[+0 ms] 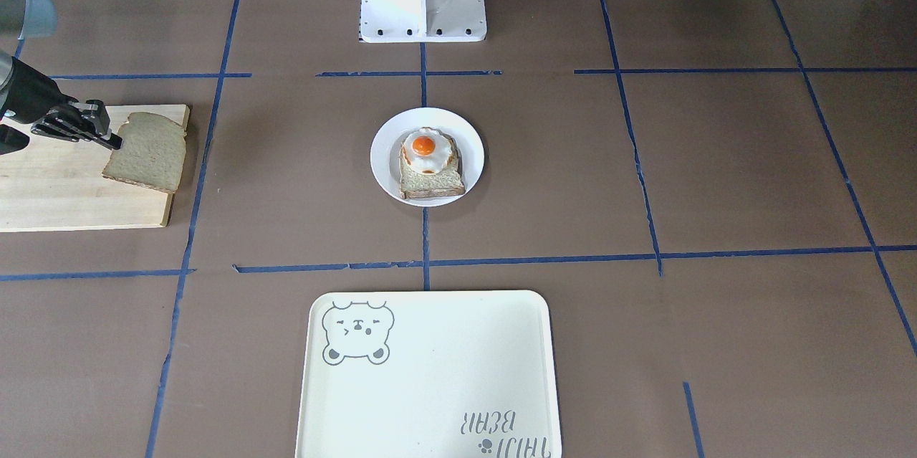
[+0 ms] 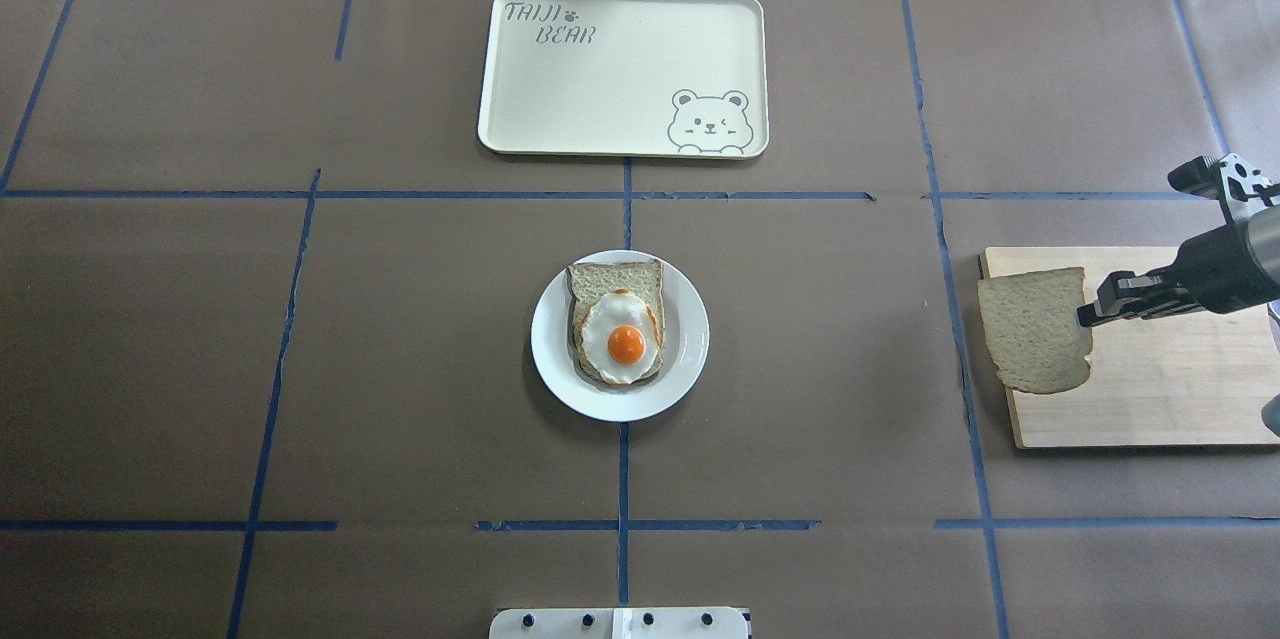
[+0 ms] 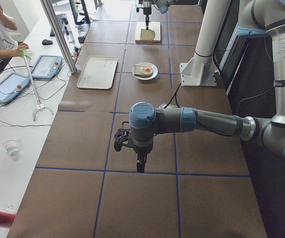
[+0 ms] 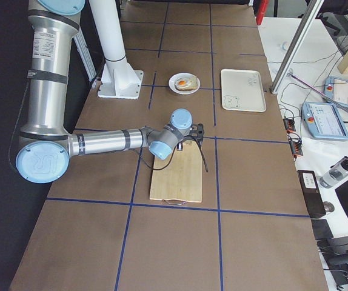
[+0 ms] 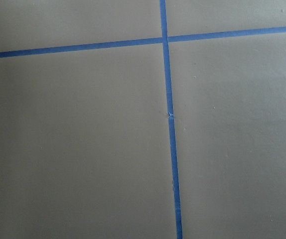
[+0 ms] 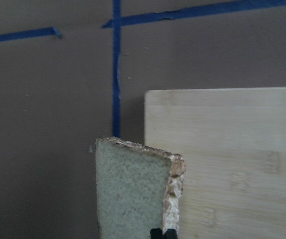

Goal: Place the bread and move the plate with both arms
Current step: 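Grasp the bread slice with the right gripper and carry it toward the plate, then lower the bread onto the egg toast and open the right gripper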

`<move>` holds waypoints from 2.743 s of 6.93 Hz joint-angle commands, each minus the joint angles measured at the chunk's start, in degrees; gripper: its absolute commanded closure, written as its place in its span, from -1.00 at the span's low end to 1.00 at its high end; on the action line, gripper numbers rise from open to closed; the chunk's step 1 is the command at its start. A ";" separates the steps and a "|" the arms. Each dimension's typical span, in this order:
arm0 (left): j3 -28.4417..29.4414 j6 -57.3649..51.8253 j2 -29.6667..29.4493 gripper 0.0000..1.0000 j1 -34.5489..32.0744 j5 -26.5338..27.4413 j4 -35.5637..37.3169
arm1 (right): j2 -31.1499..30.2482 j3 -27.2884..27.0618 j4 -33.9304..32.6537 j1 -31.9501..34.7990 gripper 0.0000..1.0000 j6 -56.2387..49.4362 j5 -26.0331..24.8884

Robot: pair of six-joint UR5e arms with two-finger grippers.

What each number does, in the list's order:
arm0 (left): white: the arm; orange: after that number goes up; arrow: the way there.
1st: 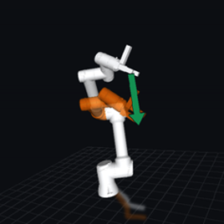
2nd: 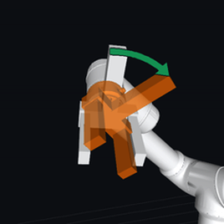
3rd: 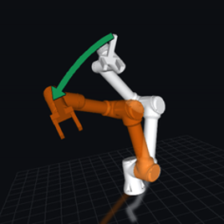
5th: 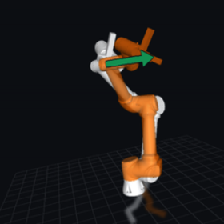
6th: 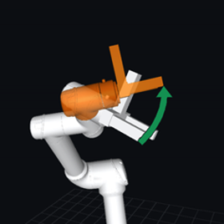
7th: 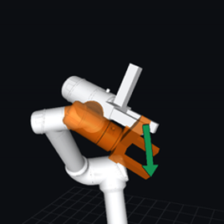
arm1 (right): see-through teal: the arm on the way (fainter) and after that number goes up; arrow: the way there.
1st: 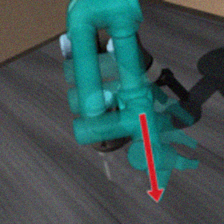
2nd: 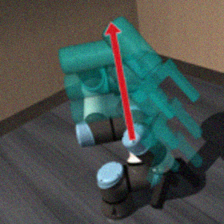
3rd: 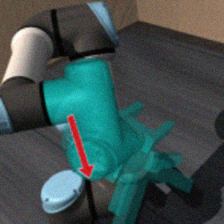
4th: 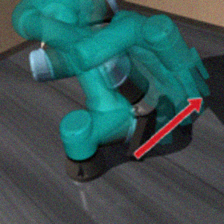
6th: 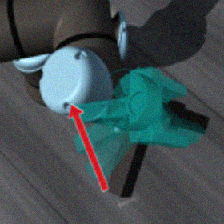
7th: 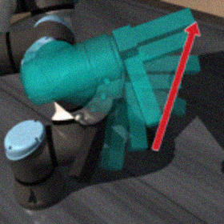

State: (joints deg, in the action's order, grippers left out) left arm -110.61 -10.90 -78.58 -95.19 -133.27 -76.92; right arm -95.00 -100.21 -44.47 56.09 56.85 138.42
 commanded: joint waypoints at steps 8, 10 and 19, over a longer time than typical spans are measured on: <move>-3.03 0.18 0.70 -1.00 -0.17 -1.73 0.72 | 35.64 8.77 -0.09 -17.41 1.00 23.20 -11.92; -3.03 0.18 0.70 -1.00 -0.09 -1.82 0.72 | 36.20 9.94 0.00 -19.87 1.00 23.92 -13.26; -3.12 0.18 0.35 -1.00 -0.09 -1.73 0.72 | 36.29 13.55 -0.09 -24.02 0.98 16.64 -16.78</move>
State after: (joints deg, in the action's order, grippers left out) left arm -113.73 -10.72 -78.19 -95.28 -135.02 -76.18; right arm -58.62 -86.69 -44.49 32.05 75.09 121.65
